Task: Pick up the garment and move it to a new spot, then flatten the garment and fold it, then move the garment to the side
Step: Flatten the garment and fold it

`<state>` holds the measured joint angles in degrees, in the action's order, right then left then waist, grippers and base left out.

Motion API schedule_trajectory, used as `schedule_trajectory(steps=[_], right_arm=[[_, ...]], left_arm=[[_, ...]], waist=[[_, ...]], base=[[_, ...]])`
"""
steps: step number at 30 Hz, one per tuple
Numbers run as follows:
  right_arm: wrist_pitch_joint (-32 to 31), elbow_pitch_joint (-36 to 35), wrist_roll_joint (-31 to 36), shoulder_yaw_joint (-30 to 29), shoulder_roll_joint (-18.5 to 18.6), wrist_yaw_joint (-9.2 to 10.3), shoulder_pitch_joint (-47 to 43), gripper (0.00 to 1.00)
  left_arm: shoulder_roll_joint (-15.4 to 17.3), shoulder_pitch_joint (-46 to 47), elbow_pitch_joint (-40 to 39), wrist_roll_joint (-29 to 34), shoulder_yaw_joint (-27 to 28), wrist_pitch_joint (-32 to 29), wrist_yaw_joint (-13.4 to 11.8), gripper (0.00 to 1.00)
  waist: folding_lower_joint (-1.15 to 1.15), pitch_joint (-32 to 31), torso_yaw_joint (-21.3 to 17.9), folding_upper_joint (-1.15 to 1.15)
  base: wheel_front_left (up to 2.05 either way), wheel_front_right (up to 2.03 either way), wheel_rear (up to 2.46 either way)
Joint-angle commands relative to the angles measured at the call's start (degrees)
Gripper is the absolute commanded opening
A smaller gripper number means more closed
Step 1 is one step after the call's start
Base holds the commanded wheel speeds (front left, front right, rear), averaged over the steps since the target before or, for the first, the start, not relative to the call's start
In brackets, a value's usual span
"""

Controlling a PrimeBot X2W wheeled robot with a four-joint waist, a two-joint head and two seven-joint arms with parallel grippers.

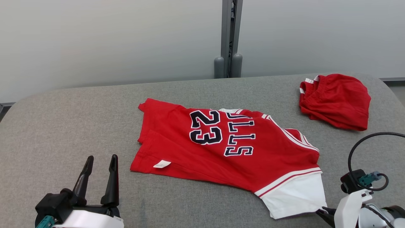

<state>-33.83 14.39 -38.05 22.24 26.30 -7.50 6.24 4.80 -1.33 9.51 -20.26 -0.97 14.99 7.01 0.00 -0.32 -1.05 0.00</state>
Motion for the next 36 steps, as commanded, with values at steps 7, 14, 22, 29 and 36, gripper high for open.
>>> schedule_trajectory(steps=[7,14,22,29,36], right_arm=[[-1.72,-6.77,3.70,-7.53,-2.00,-0.01,-4.27,1.00],[0.43,-19.23,8.25,-17.67,-5.13,-0.01,-8.42,1.00],[11.78,-25.16,14.10,-23.52,-11.67,-0.01,-8.92,1.00],[31.52,-22.76,19.31,-28.22,-19.27,-0.02,-8.14,1.00],[44.19,-16.28,19.92,-27.26,-21.29,-0.02,-9.20,1.00]], left_arm=[[0.55,0.21,-0.18,-0.17,0.31,0.24,0.13,1.00],[0.66,0.13,-0.49,-0.29,1.03,0.24,-0.35,1.00],[1.18,0.80,-1.07,-0.01,1.60,0.24,-0.58,1.00],[1.54,1.21,-1.43,-0.03,1.44,0.15,-0.89,1.00],[1.18,0.98,-1.53,-0.41,0.94,0.15,-1.22,1.00]], waist=[[0.00,0.15,0.00,0.00],[0.00,0.23,-0.66,0.00],[0.00,0.39,-1.21,0.00],[0.00,0.61,-0.81,0.00],[0.00,1.16,-0.17,0.00]], base=[[0.00,0.00,0.00],[0.00,0.00,0.00],[0.00,0.00,0.00],[0.00,0.00,0.00],[0.00,0.00,0.00]])
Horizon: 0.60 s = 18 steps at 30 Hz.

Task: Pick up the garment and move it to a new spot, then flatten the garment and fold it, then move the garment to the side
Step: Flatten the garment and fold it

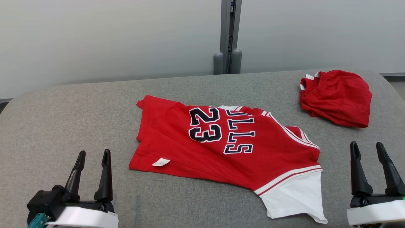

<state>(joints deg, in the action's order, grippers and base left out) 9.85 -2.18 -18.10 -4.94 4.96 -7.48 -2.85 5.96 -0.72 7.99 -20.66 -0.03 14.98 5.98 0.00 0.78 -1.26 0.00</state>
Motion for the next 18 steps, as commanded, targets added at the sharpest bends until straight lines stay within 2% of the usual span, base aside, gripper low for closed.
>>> schedule_trajectory(steps=[1,9,18], right_arm=[[1.19,1.33,0.01,-0.04,0.04,-0.04,-0.14,1.00],[3.39,7.12,-0.96,1.39,-0.50,-0.04,2.22,1.00],[3.43,8.82,-0.05,1.27,0.39,-0.04,3.43,1.00]], left_arm=[[-0.05,0.35,0.05,-0.06,-0.14,0.17,-0.19,1.00],[-0.10,1.01,0.33,-0.44,-0.53,0.18,-0.39,1.00],[0.39,1.34,0.64,-0.58,-1.13,-0.29,-0.40,1.00]], waist=[[0.00,0.14,0.09,0.00],[0.00,0.67,-0.04,0.00],[0.00,0.78,-0.31,0.00]], base=[[0.00,0.00,0.00],[0.00,0.00,0.00],[0.00,0.00,0.00]])
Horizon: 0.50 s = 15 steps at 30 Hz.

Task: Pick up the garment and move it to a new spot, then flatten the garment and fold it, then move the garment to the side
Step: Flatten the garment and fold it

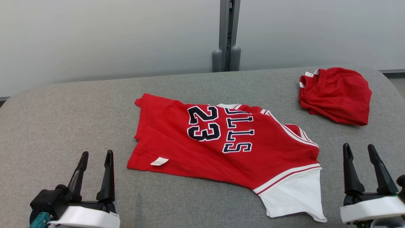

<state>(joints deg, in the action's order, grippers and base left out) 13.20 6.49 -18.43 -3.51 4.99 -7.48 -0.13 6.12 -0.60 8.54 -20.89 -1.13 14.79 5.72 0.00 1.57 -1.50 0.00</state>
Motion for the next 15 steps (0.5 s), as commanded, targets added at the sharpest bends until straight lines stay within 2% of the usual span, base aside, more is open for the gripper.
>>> schedule_trajectory(steps=[1,15], right_arm=[[0.00,0.26,0.32,-0.06,0.35,-0.04,0.75,1.00],[-0.04,0.83,0.81,0.78,0.27,-0.04,0.95,1.00]], left_arm=[[0.34,1.25,0.12,-0.34,-0.11,-0.31,-0.12,1.00],[1.05,0.33,-0.87,-0.83,-0.36,-0.84,-0.77,1.00]], waist=[[0.00,-0.02,-0.14,0.00],[0.00,-0.30,-1.32,0.00]], base=[[0.00,0.00,0.00],[0.00,0.00,0.00]])
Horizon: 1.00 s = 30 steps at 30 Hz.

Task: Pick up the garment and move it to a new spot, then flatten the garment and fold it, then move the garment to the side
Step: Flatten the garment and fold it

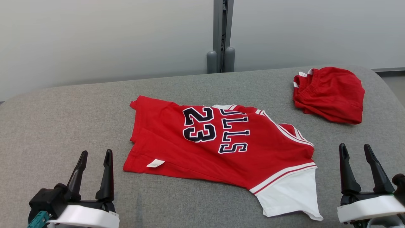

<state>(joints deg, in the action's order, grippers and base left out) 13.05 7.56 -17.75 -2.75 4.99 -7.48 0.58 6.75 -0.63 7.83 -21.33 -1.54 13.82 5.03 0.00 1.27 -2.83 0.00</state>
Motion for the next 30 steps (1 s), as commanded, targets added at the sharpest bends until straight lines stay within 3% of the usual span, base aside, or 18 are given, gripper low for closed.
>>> schedule_trajectory(steps=[1,14,23,30], right_arm=[[0.22,-0.33,0.07,0.23,0.30,-0.04,0.29,1.00],[-1.79,0.88,-0.37,0.67,0.43,-0.04,0.95,1.00],[-16.10,6.18,-2.94,3.72,2.03,-0.04,4.15,1.00],[-27.47,7.47,-7.28,4.86,1.98,-0.04,5.02,1.00]], left_arm=[[0.41,0.29,-0.28,-0.44,0.03,0.20,-0.24,1.00],[2.03,3.05,0.62,0.26,-1.82,-2.97,0.04,1.00],[7.79,11.96,7.86,-2.43,-5.52,-15.95,1.92,1.00],[13.49,18.07,12.10,-13.83,-13.58,-32.57,2.43,1.00]], waist=[[0.00,-0.08,0.04,0.00],[0.00,1.21,0.35,0.00],[0.00,3.97,-0.90,0.00],[0.00,4.62,-2.27,0.00]], base=[[0.00,0.00,0.00],[0.00,0.00,0.00],[0.00,0.00,0.00],[0.00,0.00,0.00]])
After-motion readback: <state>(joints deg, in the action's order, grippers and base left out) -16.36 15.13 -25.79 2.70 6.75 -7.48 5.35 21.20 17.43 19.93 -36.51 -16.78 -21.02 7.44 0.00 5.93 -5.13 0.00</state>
